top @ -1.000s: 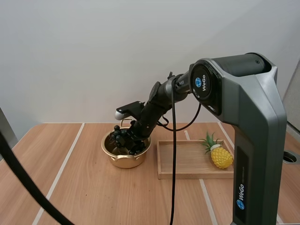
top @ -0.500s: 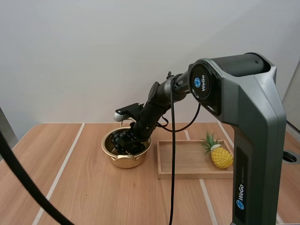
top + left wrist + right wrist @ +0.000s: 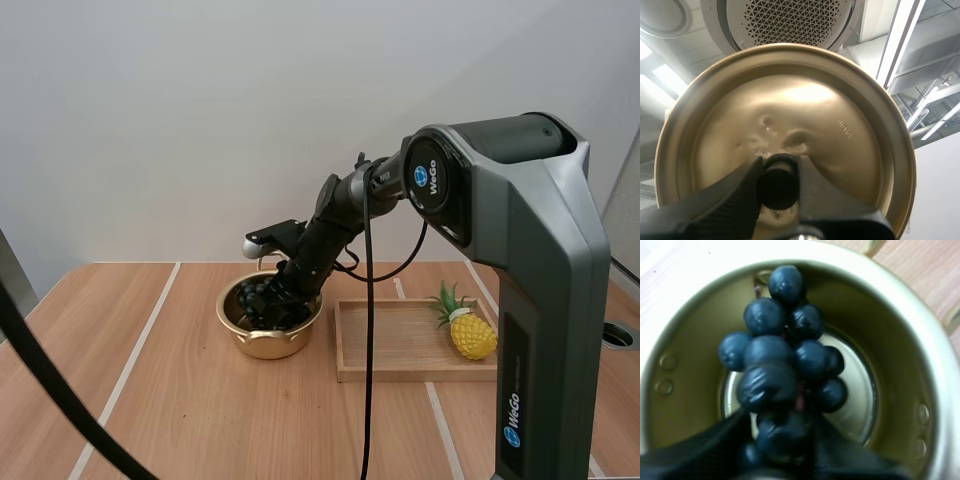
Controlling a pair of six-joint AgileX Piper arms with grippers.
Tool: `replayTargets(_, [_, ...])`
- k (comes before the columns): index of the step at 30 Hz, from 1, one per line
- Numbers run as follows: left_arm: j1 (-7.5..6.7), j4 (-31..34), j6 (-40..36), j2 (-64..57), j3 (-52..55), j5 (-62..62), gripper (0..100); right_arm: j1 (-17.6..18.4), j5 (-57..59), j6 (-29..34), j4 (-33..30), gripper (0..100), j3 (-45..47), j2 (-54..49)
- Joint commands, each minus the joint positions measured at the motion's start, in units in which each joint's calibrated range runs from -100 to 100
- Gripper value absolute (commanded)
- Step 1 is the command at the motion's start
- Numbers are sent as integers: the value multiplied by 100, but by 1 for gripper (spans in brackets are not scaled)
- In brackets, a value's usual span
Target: Open the pot, put the grape inside, and close it
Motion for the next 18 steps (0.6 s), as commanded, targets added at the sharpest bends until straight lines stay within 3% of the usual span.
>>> replayTargets(1, [-13, -17, -24, -22, -15, -137, 0, -7, 333, -4, -203, 100, 78, 60])
replayTargets(18, [-13, -17, -24, -22, -15, -137, 0, 42, 347, -17, -128, 100, -5, -389])
